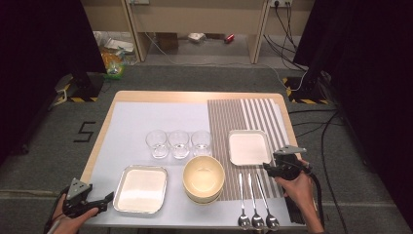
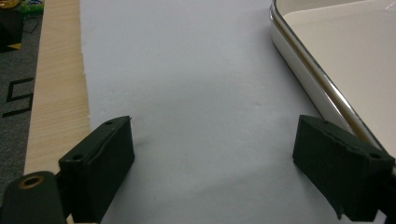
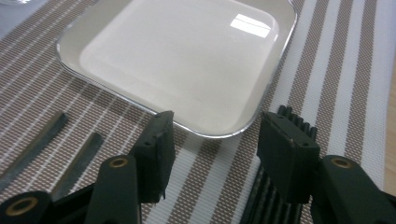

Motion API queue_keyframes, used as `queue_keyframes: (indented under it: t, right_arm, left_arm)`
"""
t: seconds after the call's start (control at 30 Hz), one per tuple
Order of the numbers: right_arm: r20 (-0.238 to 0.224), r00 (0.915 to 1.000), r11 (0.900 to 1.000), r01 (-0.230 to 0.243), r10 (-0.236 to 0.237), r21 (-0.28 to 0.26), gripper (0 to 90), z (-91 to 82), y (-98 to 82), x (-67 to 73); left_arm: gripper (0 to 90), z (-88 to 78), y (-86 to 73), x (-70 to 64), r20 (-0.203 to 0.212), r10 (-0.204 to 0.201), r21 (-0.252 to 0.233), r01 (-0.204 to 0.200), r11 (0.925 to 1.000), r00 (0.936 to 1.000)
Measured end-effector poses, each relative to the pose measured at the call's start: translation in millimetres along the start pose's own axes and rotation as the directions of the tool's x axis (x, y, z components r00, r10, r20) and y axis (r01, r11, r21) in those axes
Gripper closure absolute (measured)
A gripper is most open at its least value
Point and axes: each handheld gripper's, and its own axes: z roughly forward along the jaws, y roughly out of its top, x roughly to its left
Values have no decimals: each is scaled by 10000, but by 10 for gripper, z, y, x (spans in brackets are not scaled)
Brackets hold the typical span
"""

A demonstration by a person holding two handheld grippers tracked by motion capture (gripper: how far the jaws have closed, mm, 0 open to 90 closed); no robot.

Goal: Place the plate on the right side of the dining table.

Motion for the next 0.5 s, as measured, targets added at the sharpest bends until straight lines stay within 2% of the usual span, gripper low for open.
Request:
queue_keyframes:
  t: [0.23, 0.5]
  right_arm:
    - [-158, 9999, 10000, -68, 67, -44, 412, 33, 50, 38]
    - [-574, 9983, 9996, -57, 41, -266, 366, -4, 92, 96]
  left_arm:
    - [113, 0, 3, 2, -2, 11, 19, -11, 10000, 10000]
    - [110, 3, 9, -5, -25, -68, 51, 69, 10000, 10000]
